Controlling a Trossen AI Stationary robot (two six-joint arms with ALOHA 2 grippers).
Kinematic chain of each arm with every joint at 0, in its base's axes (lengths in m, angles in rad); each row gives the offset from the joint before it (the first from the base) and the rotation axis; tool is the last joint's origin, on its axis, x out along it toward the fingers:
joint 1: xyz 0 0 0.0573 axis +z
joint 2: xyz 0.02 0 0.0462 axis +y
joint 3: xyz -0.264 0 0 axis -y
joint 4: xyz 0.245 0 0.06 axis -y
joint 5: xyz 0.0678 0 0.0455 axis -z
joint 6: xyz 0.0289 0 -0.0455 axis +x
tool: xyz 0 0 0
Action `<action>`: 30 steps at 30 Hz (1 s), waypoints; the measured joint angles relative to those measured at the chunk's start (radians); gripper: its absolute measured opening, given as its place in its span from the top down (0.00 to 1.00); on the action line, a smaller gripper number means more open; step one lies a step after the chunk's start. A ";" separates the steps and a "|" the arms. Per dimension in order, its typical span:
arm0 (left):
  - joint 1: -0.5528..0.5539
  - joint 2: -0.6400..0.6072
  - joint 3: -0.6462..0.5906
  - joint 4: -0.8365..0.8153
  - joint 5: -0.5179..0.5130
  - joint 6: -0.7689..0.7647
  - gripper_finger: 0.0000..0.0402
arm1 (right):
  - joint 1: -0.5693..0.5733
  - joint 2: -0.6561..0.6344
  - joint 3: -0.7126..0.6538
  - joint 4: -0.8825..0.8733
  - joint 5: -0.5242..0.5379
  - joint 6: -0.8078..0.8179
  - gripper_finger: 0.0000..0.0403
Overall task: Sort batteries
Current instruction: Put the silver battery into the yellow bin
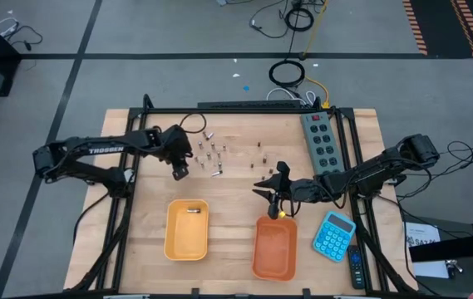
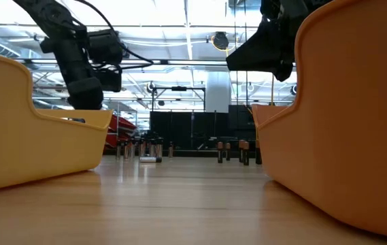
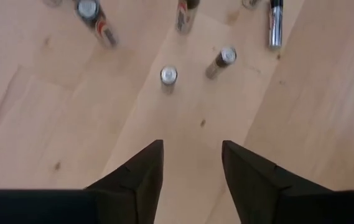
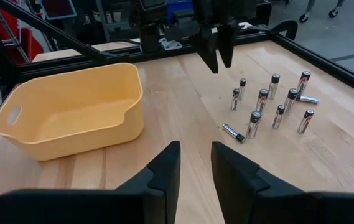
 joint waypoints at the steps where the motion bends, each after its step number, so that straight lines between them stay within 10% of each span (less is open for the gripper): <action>1: 0.000 0.009 0.000 0.015 0.000 0.003 0.55 | 0.000 0.000 0.000 0.000 0.000 0.003 0.80; 30: 0.001 0.230 0.001 0.270 -0.078 0.031 0.60 | 0.000 0.000 0.000 -0.002 0.004 0.007 0.80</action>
